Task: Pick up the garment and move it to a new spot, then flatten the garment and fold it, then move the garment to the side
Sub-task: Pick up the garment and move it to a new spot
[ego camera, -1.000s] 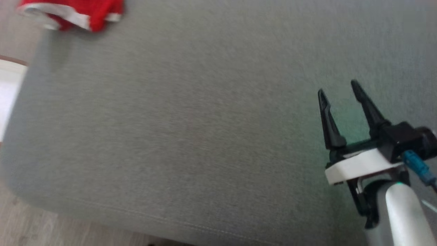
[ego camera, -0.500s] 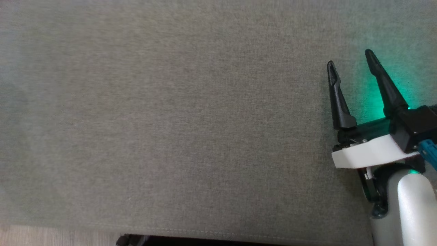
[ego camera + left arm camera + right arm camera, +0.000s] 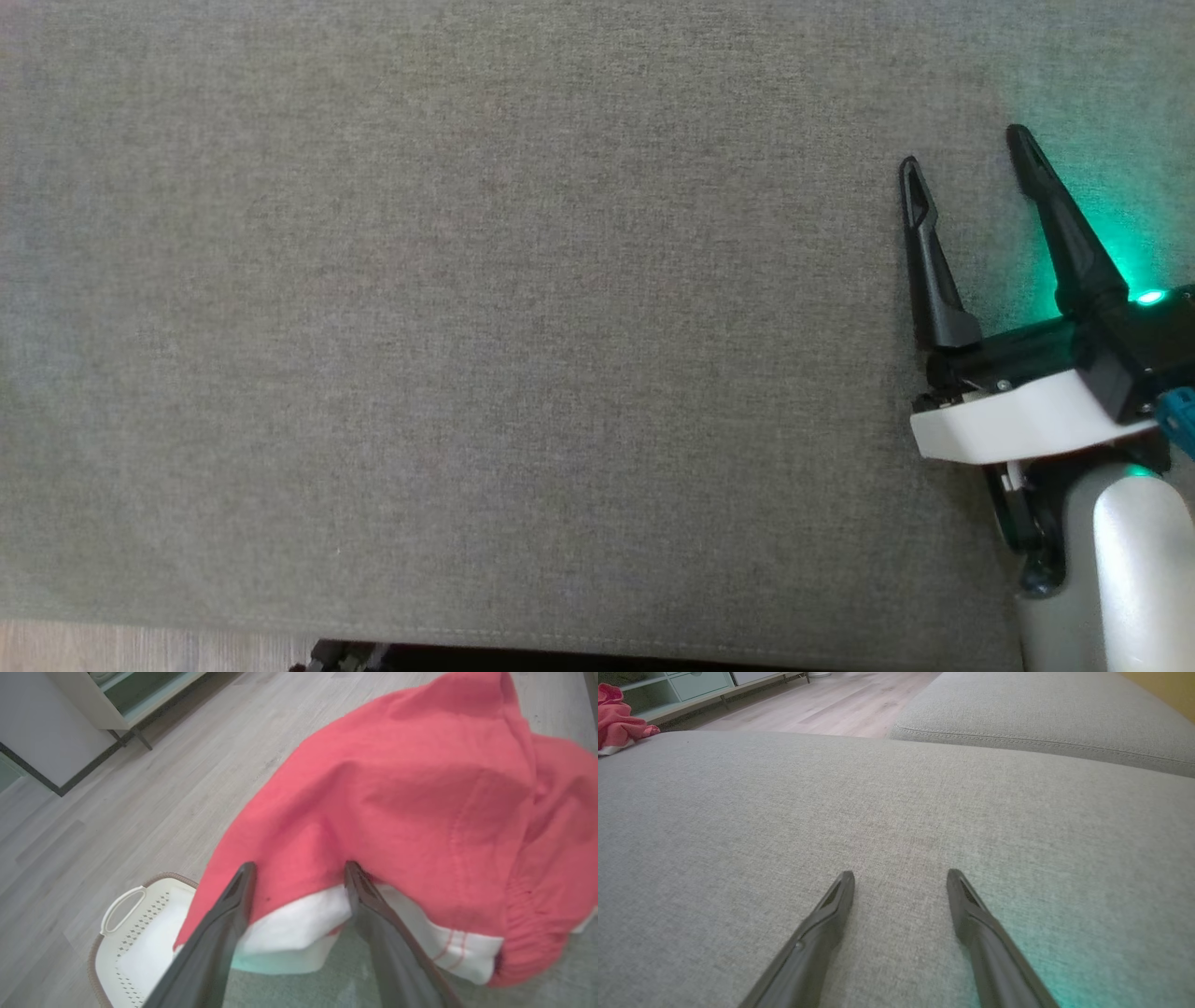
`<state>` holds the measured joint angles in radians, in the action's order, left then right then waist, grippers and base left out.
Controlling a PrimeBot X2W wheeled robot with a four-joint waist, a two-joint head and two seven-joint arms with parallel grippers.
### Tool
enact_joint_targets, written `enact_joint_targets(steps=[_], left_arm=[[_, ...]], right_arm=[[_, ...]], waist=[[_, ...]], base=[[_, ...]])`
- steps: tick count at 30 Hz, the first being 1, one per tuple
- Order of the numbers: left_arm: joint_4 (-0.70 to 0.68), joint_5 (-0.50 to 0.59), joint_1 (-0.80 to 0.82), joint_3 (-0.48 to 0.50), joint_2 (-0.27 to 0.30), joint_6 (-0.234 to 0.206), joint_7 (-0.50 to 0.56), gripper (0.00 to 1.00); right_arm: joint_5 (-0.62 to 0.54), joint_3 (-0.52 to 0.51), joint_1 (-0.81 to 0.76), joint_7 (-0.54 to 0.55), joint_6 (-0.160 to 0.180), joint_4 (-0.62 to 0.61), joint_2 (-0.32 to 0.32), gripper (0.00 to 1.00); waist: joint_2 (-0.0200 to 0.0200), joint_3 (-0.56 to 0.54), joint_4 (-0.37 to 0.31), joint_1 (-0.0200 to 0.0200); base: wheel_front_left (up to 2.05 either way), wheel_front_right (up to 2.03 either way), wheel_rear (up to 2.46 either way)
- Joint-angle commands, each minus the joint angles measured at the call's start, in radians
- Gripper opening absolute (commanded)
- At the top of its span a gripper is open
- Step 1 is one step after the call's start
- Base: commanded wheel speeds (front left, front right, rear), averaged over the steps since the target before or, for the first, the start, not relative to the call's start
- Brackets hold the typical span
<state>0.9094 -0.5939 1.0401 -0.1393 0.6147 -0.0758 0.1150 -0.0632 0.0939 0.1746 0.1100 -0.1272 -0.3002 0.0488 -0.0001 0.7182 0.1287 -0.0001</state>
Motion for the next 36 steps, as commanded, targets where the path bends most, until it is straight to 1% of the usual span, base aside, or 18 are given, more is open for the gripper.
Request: enact_joint_targets(steps=[1, 2, 3, 4, 9, 13, 17, 22, 23, 28, 34, 35, 36], left_arm=[[-0.006, -0.008, 0.013, 0.028, 0.061, 0.006, 0.004, 0.80], [0.000, -0.010, 0.014, 0.027, 0.056, 0.008, 0.002, 0.51], [0.005, -0.011, 0.015, 0.025, 0.051, 0.009, -0.001, 0.33], [0.009, -0.011, 0.016, 0.023, 0.047, 0.013, -0.005, 0.00], [0.016, -0.001, 0.028, 0.010, 0.045, 0.024, -0.046, 0.00], [0.007, 0.016, 0.044, -0.003, 0.063, 0.033, -0.080, 0.00], [-0.007, 0.033, 0.061, -0.019, 0.089, 0.048, -0.087, 0.00], [-0.046, 0.061, 0.077, -0.050, 0.122, 0.071, -0.080, 0.00], [-0.072, 0.069, 0.083, -0.062, 0.134, 0.083, -0.070, 0.00], [-0.151, 0.093, 0.091, -0.098, 0.162, 0.111, -0.031, 0.00], [-0.279, 0.105, 0.071, -0.149, 0.164, 0.136, 0.046, 0.00], [-0.279, 0.105, 0.071, -0.149, 0.164, 0.136, 0.046, 0.00], [-0.303, 0.103, 0.064, -0.156, 0.160, 0.138, 0.061, 0.00]], right_arm=[[-0.008, 0.032, -0.016, 0.000, -0.003, -0.028, 0.001, 1.00], [-0.011, 0.031, -0.016, 0.001, -0.003, -0.030, 0.001, 1.00], [-0.014, 0.030, -0.016, 0.002, -0.003, -0.032, 0.001, 1.00], [-0.015, 0.029, -0.016, 0.002, -0.003, -0.034, 0.001, 1.00], [-0.016, 0.025, -0.018, -0.003, -0.003, -0.029, 0.001, 1.00], [-0.001, 0.031, -0.013, -0.017, -0.003, -0.005, 0.001, 1.00], [0.022, 0.040, -0.005, -0.040, -0.003, 0.033, 0.001, 1.00], [0.063, 0.048, 0.005, -0.077, -0.003, 0.100, 0.001, 1.00], [0.081, 0.047, 0.004, -0.093, -0.003, 0.127, 0.001, 1.00], [0.126, 0.039, -0.012, -0.135, -0.003, 0.198, 0.001, 1.00], [0.174, 0.014, -0.060, -0.178, -0.003, 0.273, 0.001, 1.00], [0.174, 0.014, -0.060, -0.178, -0.003, 0.273, 0.001, 1.00], [0.181, 0.008, -0.071, -0.184, -0.003, 0.283, 0.001, 1.00]], waist=[[0.0001, 0.001, -0.001, 0.0001], [0.0001, 0.002, -0.001, 0.0001], [0.0001, 0.002, -0.001, 0.0001], [0.0001, 0.002, -0.001, 0.0001], [0.0001, -0.011, -0.001, 0.0001], [0.0001, -0.046, -0.004, 0.0001], [0.0001, -0.102, -0.013, 0.0001], [0.0001, -0.203, -0.035, 0.0001], [0.0001, -0.249, -0.047, 0.0001], [0.0001, -0.377, -0.085, 0.0001], [0.0001, -0.533, -0.137, 0.0001], [0.0001, -0.533, -0.137, 0.0001], [0.0001, -0.557, -0.145, 0.0001]], base=[[0.00, 0.00, 0.00], [0.00, 0.00, 0.00], [0.00, 0.00, 0.00], [0.00, 0.00, 0.00], [0.00, 0.00, 0.00], [0.00, 0.00, 0.00], [0.00, 0.00, 0.00], [0.00, 0.00, 0.00], [0.00, 0.00, 0.00], [0.00, 0.00, 0.00], [0.00, 0.00, 0.00], [0.00, 0.00, 0.00], [0.00, 0.00, 0.00]])
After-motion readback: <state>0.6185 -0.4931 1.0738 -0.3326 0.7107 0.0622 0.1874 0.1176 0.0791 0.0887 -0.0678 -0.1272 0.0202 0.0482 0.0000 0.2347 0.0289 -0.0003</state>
